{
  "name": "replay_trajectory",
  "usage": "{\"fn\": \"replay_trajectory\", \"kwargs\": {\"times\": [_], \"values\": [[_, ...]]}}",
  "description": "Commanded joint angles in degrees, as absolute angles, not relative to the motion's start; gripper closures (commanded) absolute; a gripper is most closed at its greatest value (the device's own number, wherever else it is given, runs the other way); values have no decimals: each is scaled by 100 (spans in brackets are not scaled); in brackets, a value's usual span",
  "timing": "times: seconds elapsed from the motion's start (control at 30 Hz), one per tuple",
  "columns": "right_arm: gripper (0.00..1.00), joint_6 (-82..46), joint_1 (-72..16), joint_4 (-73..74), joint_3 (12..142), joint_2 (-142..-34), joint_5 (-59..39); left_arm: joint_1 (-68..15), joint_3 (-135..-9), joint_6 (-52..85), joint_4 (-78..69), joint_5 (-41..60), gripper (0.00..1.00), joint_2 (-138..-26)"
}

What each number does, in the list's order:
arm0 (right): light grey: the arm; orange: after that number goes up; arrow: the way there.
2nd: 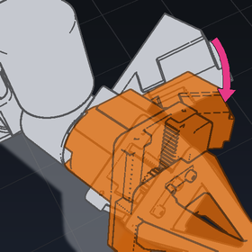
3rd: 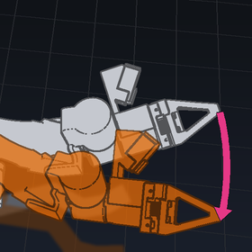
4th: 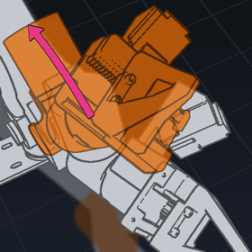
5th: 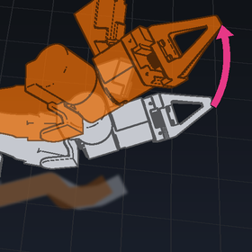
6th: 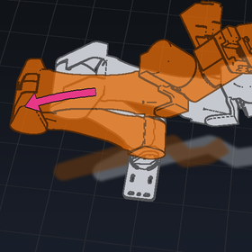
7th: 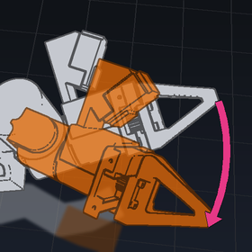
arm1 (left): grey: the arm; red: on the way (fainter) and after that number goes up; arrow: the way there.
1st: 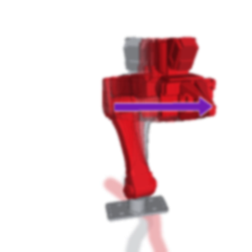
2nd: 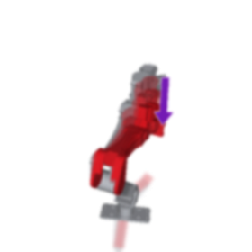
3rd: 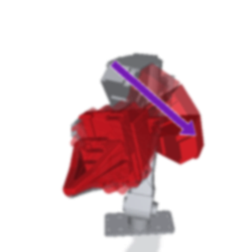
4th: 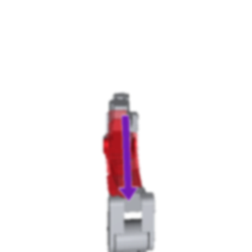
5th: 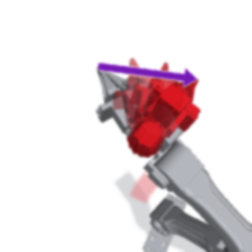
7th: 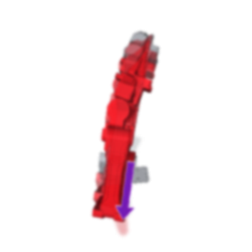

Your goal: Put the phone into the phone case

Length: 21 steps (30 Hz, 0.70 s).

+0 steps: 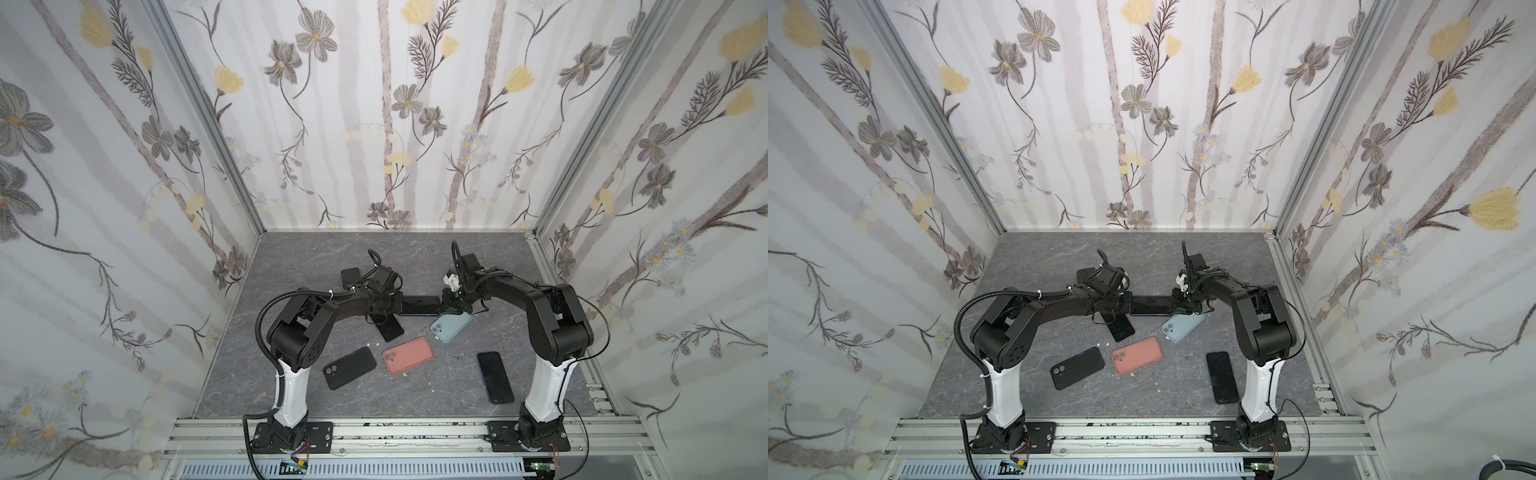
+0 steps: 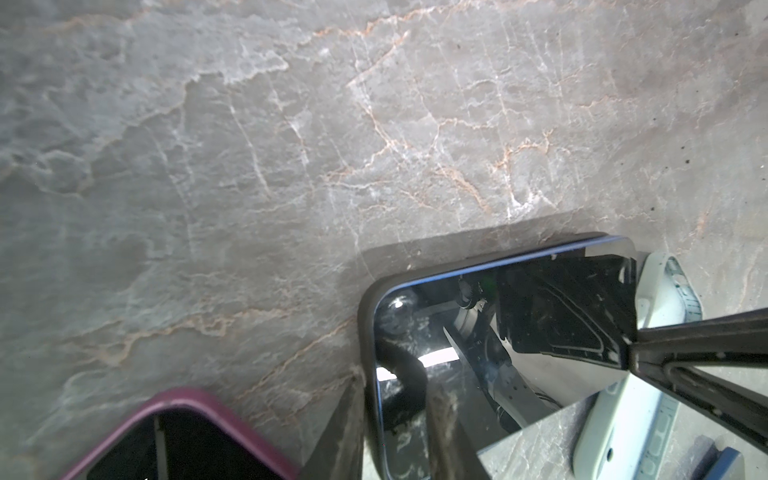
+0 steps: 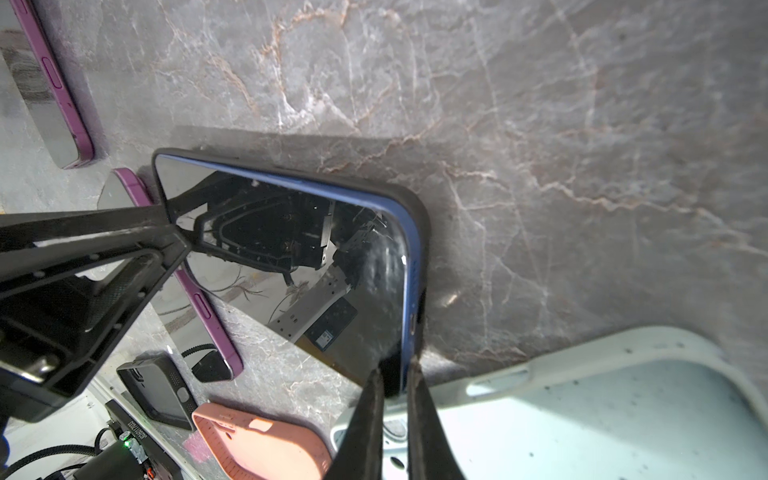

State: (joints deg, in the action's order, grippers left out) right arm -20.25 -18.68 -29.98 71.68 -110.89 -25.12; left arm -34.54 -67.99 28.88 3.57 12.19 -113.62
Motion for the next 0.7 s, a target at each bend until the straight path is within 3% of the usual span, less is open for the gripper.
{"fn": "replay_trajectory", "kwargs": {"times": [0.0,0.57,0.67], "values": [[90,-1928,-1922,-3023,7193,-11170,-2601,-3466,-6795,2891,501,1344,75,-11421],[93,-2004,-2026,-2959,7222,-11410,-2435,-3489,-6550,2927,492,1156,75,-11320],[89,-2017,-2043,-3076,7251,-11261,-2202,-3482,-6522,2913,509,1095,75,-11298]]}}
